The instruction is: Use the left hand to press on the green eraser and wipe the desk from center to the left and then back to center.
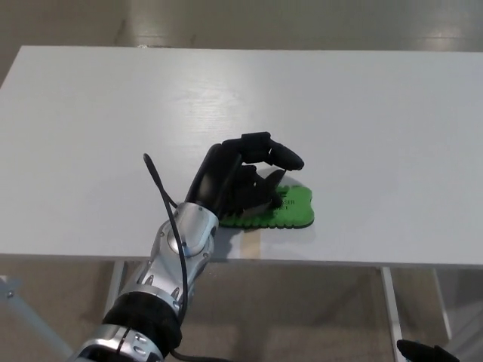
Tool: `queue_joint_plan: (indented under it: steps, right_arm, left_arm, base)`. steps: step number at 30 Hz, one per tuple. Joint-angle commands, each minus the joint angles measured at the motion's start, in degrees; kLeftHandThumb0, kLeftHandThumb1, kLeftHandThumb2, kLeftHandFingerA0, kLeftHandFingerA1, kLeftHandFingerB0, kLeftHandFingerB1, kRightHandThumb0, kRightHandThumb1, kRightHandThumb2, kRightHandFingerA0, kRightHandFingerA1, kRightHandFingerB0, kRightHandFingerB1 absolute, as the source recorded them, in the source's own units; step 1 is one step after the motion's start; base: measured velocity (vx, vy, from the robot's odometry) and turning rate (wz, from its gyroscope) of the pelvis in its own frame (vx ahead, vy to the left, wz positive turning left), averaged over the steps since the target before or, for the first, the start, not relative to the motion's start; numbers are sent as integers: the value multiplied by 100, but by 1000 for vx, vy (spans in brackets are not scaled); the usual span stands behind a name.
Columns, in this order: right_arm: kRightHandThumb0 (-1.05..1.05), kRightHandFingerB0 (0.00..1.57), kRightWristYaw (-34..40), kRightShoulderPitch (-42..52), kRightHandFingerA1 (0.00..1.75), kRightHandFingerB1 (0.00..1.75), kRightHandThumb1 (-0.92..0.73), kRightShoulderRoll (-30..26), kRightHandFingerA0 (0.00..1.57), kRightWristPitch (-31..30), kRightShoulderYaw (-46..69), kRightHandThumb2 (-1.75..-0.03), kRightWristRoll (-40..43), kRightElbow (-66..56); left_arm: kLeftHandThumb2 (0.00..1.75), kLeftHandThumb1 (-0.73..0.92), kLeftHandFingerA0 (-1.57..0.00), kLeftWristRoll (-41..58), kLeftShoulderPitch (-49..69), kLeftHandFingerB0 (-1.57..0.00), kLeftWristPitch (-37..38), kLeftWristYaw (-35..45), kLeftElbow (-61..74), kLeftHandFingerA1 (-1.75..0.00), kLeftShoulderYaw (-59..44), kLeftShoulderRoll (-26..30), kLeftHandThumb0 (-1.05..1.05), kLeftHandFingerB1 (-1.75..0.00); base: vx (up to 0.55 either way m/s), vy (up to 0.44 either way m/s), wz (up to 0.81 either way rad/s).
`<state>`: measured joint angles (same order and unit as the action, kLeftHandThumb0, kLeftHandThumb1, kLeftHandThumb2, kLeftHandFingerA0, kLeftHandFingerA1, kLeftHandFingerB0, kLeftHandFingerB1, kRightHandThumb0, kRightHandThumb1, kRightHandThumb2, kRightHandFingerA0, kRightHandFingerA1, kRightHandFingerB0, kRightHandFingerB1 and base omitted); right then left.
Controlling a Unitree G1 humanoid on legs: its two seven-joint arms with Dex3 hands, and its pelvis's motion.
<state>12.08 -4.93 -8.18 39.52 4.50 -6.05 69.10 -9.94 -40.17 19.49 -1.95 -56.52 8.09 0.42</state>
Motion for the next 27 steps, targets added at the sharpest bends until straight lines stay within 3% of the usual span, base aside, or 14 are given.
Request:
queue_joint_plan:
  steps: [1,18,27]
  right_arm:
    - [-31,66,-2,-31,51,49,-59,8,75,34,-2,-57,-6,-15]
    - [-31,67,-174,-24,52,49,-59,63,75,38,76,-57,104,-54]
    - [-31,66,-71,-70,51,49,-59,-9,74,8,-5,-57,-33,-72]
  left_arm:
    - [70,88,-90,64,406,-81,-223,210,-334,-114,-34,-60,-15,-99]
    - [67,89,-88,36,591,-80,212,79,-456,-119,42,94,-17,-99]
    - [67,90,-86,198,559,-78,363,191,-495,-119,-231,663,-16,-100]
  base:
    - [0,0,0]
    - [0,0,0]
    - [0,0,0]
